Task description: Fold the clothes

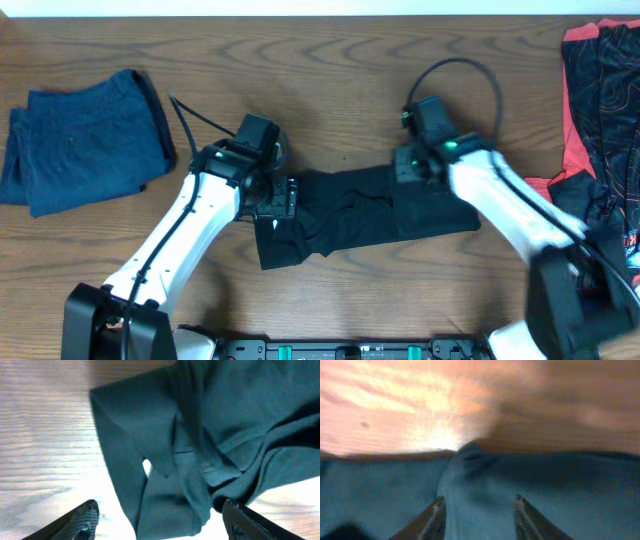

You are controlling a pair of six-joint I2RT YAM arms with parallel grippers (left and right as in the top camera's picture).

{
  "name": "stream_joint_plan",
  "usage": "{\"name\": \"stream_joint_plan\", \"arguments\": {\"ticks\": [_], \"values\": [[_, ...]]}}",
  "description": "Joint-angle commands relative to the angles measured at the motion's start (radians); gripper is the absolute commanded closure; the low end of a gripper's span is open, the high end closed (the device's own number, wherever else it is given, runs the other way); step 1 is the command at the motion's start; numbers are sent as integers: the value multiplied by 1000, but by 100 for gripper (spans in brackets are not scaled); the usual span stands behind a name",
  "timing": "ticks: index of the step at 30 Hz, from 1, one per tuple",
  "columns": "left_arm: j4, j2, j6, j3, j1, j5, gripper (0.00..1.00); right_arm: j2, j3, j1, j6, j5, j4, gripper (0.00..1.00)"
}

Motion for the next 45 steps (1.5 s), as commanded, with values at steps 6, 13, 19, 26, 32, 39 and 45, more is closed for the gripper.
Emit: {"name": "stream_joint_plan", "arguments": {"ticks": [6,13,19,26,32,39,45], "values": [[-1,24,-14,-27,81,-1,16,-175,21,-106,-5,36,-150,55],[92,88,20,-71,80,191,16,-171,14,-130,-5,36,-198,55],[191,122,32,-138,80,266,16,-171,14,-130,-5,37,-199,55],[312,142,32,-230,80,285,16,-171,14,-129,-5,36,-198,55],[435,142,26,-304,60,300,16,-171,14,-129,-5,35,-198,54],[486,142,8,-328,4,299,42,-171,14,-129,4,35,-199,55],[494,142,2,-328,3,292,66,-171,14,-128,6,28,-199,54]]}}
